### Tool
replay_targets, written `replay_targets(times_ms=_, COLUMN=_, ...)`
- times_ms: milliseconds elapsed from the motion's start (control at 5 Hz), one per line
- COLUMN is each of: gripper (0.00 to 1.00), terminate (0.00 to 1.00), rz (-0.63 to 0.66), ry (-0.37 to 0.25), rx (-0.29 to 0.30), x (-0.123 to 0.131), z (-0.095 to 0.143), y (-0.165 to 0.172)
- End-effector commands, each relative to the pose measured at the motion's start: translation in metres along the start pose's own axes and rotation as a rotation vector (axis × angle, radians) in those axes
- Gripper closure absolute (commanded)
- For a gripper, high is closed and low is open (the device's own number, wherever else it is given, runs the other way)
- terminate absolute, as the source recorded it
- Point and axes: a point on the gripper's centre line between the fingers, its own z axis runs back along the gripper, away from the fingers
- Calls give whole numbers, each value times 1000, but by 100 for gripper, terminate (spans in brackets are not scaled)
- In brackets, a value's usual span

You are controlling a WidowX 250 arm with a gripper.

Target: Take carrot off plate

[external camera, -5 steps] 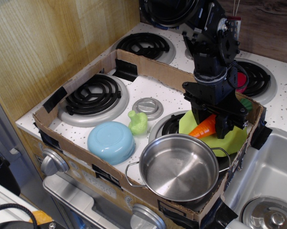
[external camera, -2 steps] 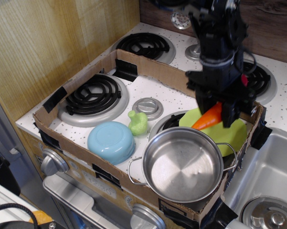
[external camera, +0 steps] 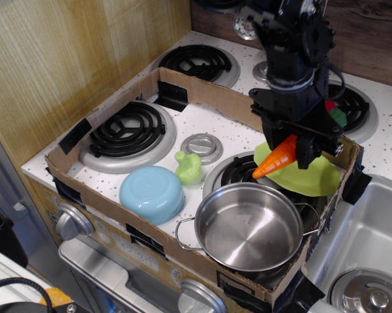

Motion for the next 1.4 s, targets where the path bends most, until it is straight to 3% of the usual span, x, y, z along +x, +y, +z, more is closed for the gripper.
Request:
replay_targets(times_ms=0, gripper=100, terminate=0, rz=-26, ry=-59, rx=62, x=2, z=20, y=17)
replay_targets(times_ms=200, gripper=100, terminate=0, rz=-51, ry=17, rx=127, x=-1, z=38, y=55)
replay_targets(times_ms=400, gripper=100, terminate=0, rz=-69, ry=53, rx=124, x=2, z=49, y=82)
replay_targets(times_ms=600, gripper=100, terminate=0, rz=-78, ry=59, rx=145, x=0, z=54, y=112)
replay_targets(times_ms=800, gripper=100, terminate=0, rz=8, ry=69, rx=193, x=-13, z=52, y=138)
replay_targets(times_ms=1200, gripper=100, terminate=0, rz=116, ry=1, rx=270, x=-50, z=35, y=187)
